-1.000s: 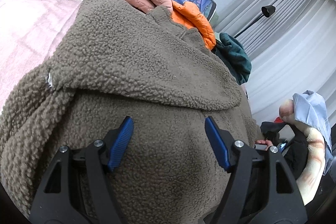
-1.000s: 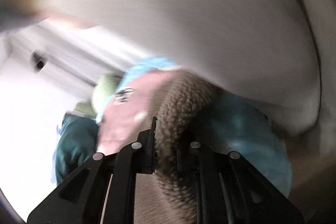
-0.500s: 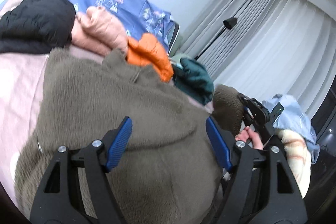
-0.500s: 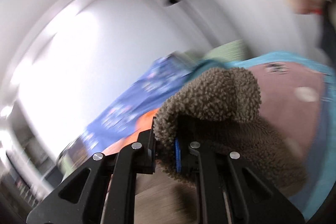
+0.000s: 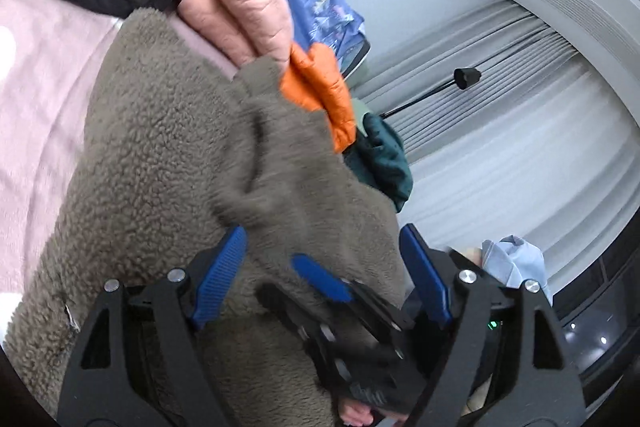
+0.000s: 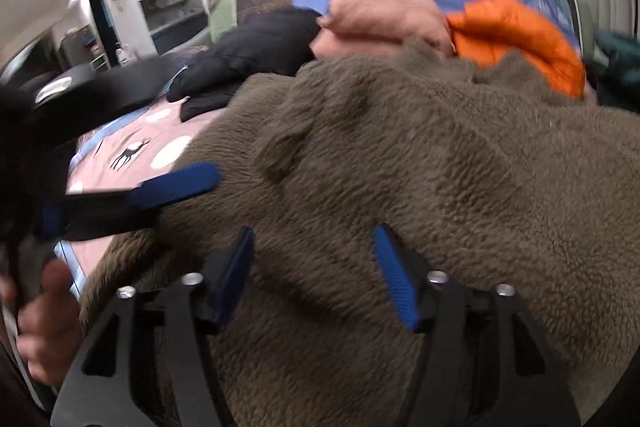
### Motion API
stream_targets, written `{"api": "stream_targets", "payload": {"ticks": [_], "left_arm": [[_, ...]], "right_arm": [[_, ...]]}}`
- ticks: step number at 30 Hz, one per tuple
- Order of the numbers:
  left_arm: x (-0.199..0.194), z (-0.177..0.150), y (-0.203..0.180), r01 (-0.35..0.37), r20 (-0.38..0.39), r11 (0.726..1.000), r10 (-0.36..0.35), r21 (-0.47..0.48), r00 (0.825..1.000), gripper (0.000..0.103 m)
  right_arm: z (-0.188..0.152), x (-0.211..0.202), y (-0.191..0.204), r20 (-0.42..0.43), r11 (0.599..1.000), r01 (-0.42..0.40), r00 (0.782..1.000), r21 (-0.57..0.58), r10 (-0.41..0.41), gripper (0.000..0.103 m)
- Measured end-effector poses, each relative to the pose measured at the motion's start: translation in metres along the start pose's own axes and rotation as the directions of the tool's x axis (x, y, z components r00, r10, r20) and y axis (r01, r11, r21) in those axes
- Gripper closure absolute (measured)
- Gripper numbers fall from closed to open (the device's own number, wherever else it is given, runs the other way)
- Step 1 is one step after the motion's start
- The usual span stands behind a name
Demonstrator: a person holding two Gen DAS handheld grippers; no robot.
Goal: Fold large clothes
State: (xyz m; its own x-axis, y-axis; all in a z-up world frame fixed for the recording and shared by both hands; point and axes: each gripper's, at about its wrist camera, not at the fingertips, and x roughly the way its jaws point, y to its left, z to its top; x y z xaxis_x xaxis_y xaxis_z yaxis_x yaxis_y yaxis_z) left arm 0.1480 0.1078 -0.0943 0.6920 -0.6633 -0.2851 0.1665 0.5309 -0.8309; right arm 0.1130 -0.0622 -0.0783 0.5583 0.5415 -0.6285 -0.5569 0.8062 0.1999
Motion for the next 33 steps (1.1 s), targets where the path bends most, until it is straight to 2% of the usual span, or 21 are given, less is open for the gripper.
{"api": "stream_targets", "payload": {"ticks": [1, 4, 8, 13, 15, 16, 17, 18, 20, 22, 24, 27, 30, 32, 33], "left_arm": [[0.001, 0.0, 0.001, -0.003, 0.0, 1.0, 0.003, 0.002, 1.0, 0.023], [0.008, 0.002, 0.002, -0.032, -0.008, 0.999, 0.032, 0.005, 0.999, 0.023], [0.028, 0.01, -0.003, -0.062, -0.039, 0.998, 0.063, 0.026, 0.997, 0.021], [0.068, 0.019, 0.002, -0.123, -0.113, 0.992, 0.122, -0.001, 0.986, 0.023], [0.079, 0.021, 0.004, -0.17, -0.116, 0.985, 0.168, -0.006, 0.979, 0.03], [0.08, 0.022, 0.005, -0.189, -0.116, 0.982, 0.186, -0.01, 0.976, 0.046], [0.084, 0.022, 0.009, -0.207, -0.12, 0.978, 0.202, -0.028, 0.972, 0.07], [0.086, 0.023, 0.013, -0.195, -0.132, 0.979, 0.186, -0.056, 0.974, 0.077], [0.083, 0.023, 0.017, -0.159, -0.121, 0.983, 0.147, -0.096, 0.982, 0.082], [0.076, 0.027, 0.01, -0.129, -0.086, 0.988, 0.121, -0.088, 0.989, 0.084], [0.058, 0.037, -0.006, -0.054, -0.037, 0.995, 0.051, -0.081, 0.998, 0.084], [0.031, 0.051, -0.034, 0.005, 0.037, 1.0, -0.005, -0.018, 0.999, 0.084], [0.011, 0.045, -0.049, -0.013, 0.062, 0.999, 0.01, 0.049, 0.998, 0.084], [0.005, 0.03, -0.049, -0.063, 0.076, 0.995, 0.057, 0.071, 0.996, 0.084], [0.002, 0.022, -0.046, -0.093, 0.086, 0.992, 0.086, 0.081, 0.993, 0.084]], "right_arm": [[0.001, -0.005, -0.003, 0.007, 1.0, -0.008, 1.0, 0.006, 0.008, 0.022], [0.0, -0.02, -0.016, 0.022, 0.997, -0.037, 0.999, 0.067, 0.036, 0.022], [0.003, -0.046, -0.063, 0.025, 0.991, -0.048, 0.999, 0.121, 0.045, 0.022], [-0.022, -0.052, -0.067, 0.025, 0.986, -0.062, 0.998, 0.158, 0.059, 0.022], [-0.028, -0.057, -0.067, 0.024, 0.983, -0.068, 0.998, 0.17, 0.065, 0.022], [-0.03, -0.059, -0.068, 0.024, 0.983, -0.062, 0.998, 0.174, 0.058, 0.022], [-0.032, -0.061, -0.069, 0.025, 0.982, -0.058, 0.998, 0.178, 0.054, 0.022], [-0.034, -0.063, -0.072, 0.026, 0.981, -0.057, 0.998, 0.186, 0.053, 0.022], [-0.036, -0.072, -0.081, 0.044, 0.975, -0.057, 0.998, 0.214, 0.049, 0.022], [-0.035, -0.086, -0.094, 0.083, 0.967, -0.068, 0.995, 0.245, 0.049, 0.022], [-0.032, -0.102, -0.108, 0.131, 0.956, -0.083, 0.99, 0.28, 0.048, 0.022], [-0.024, -0.139, -0.134, 0.23, 0.936, -0.093, 0.973, 0.341, 0.013, 0.022], [-0.016, -0.174, -0.163, 0.326, 0.915, -0.065, 0.942, 0.398, -0.075, 0.021], [-0.01, -0.18, -0.189, 0.303, 0.884, 0.021, 0.936, 0.467, -0.182, 0.022], [-0.009, -0.177, -0.201, 0.278, 0.866, 0.045, 0.938, 0.499, -0.209, 0.021]]}}
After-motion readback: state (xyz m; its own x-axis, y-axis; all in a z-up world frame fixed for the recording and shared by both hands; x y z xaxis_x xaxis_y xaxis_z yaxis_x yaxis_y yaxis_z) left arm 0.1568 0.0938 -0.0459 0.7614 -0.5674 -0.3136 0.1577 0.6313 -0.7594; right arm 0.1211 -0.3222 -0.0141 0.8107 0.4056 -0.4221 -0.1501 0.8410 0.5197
